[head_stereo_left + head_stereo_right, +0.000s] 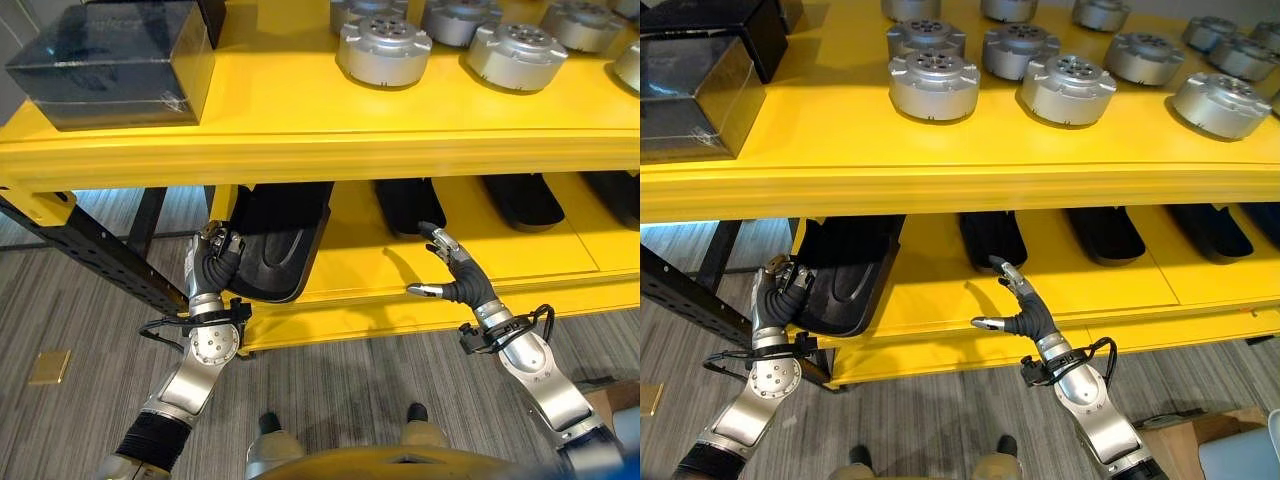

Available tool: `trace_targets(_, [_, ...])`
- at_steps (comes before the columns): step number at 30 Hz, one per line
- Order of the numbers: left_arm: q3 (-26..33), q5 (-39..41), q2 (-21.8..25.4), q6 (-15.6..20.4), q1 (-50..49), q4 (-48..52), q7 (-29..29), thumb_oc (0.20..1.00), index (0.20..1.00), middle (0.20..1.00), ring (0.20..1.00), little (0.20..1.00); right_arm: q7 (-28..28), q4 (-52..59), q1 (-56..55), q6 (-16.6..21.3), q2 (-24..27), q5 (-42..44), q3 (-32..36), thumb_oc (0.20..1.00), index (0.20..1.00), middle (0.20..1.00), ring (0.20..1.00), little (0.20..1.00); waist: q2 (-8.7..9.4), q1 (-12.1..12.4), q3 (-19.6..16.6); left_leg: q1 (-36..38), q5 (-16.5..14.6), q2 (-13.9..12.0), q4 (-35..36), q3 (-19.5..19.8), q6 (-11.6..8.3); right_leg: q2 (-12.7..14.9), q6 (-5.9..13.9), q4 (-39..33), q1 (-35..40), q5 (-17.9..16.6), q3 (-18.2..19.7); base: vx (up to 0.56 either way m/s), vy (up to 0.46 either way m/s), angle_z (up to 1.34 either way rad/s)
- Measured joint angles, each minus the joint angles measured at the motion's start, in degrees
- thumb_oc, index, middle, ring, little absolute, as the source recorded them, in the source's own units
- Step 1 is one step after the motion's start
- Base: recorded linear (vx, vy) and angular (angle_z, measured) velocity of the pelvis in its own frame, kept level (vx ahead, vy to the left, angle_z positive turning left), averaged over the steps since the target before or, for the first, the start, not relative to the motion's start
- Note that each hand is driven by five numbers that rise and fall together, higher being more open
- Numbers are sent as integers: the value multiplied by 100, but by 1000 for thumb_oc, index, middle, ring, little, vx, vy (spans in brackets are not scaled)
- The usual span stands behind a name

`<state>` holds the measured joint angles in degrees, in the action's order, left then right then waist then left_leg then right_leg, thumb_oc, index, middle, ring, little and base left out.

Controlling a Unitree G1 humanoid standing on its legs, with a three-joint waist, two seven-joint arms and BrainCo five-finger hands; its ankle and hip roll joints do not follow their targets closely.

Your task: Move parts from the plastic box to the shelf.

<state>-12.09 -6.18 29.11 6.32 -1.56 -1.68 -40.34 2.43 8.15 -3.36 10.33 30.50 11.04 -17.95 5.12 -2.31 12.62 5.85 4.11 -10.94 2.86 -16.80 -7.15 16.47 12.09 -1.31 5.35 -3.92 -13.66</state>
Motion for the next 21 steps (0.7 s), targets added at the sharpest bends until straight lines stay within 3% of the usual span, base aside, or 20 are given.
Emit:
trace_targets(5, [-3, -10, -173, -170, 446, 8, -13, 200, 200, 200, 200, 200, 136, -2, 453, -59, -10, -126, -76, 1000, 1000, 1000, 1000, 1000, 21, 35, 199, -443, 57, -266, -224, 170, -73, -251, -113, -48, -211, -43, -114, -72, -119, 10])
trace_targets(13, [-174, 1, -207, -822, 1290, -147, -215, 200, 200, 200, 200, 200, -156, -2, 1248, -63, 219, -117, -327, 1000, 1000, 1000, 1000, 1000, 98, 30, 725, -840, 39, -531, -629, 224, -97, -467, -243, 39, -503, -99, -70, -66, -87, -5])
trace_targets(21, [-296, 184, -547, -1270, 2513, -1579, -919, 200, 200, 200, 200, 200, -514, -6, 2014, -130, 213, -58, -568, 1000, 1000, 1000, 1000, 1000, 180, -28, 1101, -1309, -121, -725, -1256, 303, -135, -522, -410, 797, -1091, 78, 105, -106, -20, -7])
